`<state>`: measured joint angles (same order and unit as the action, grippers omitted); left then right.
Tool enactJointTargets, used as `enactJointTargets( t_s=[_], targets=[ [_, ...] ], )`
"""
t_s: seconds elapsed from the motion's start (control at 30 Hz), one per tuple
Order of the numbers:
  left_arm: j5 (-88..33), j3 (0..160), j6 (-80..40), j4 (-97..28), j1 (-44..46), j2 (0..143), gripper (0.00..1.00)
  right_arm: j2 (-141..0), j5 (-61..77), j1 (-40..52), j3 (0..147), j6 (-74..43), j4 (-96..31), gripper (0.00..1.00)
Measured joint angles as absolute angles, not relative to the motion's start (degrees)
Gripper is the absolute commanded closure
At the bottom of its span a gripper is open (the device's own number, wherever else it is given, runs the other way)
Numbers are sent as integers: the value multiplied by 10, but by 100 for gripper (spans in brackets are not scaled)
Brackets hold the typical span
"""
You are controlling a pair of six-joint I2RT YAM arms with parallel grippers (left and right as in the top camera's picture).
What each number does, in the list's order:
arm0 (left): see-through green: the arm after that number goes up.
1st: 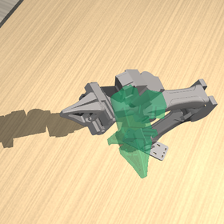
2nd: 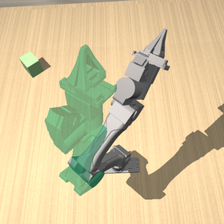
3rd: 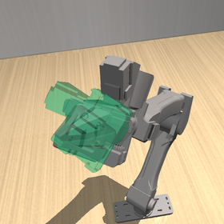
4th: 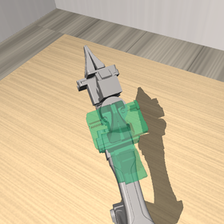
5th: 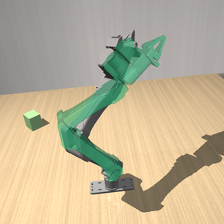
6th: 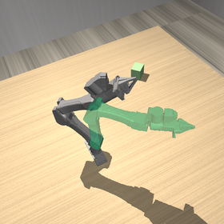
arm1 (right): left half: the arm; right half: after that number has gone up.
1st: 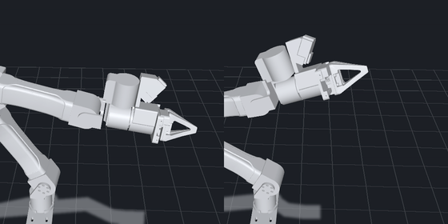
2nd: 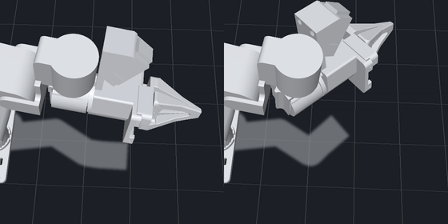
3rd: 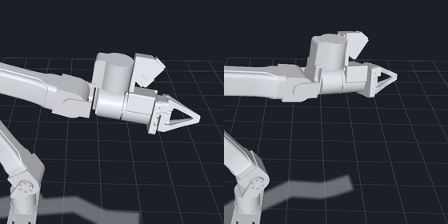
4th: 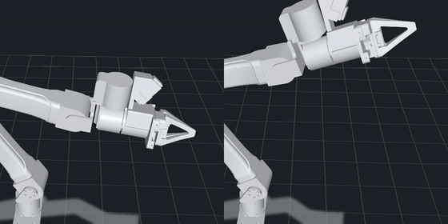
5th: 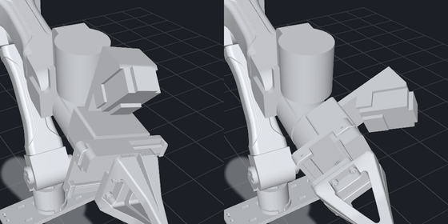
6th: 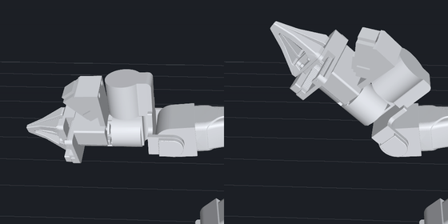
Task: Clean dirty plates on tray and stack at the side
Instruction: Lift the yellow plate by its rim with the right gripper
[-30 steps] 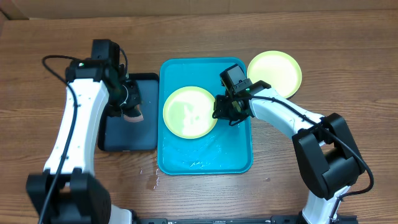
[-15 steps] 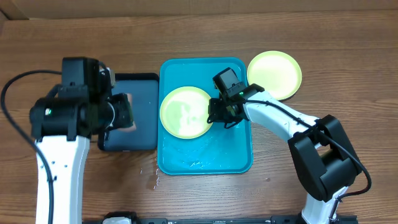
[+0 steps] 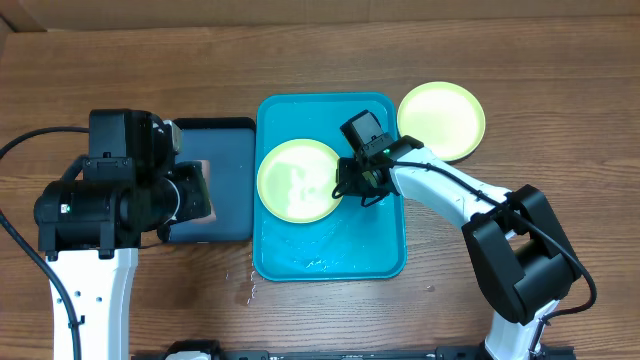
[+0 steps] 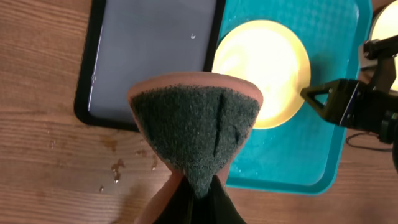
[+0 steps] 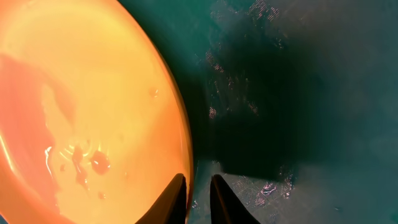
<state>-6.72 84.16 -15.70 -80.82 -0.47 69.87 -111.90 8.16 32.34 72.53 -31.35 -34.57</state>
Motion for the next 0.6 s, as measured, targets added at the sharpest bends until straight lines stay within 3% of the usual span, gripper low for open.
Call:
enactJointTargets(
  t_s=[0.3, 0.43, 0.6],
  targets=[
    [-69, 842, -150, -813, -5, 699, 96, -1119, 79, 323, 707, -326, -317, 82],
    [-69, 842, -150, -813, -5, 698, 96, -1119, 79, 324, 696, -328, -300, 96],
    [-69, 842, -150, -813, -5, 698, 96, -1119, 80, 323, 692, -330, -291, 96]
  ],
)
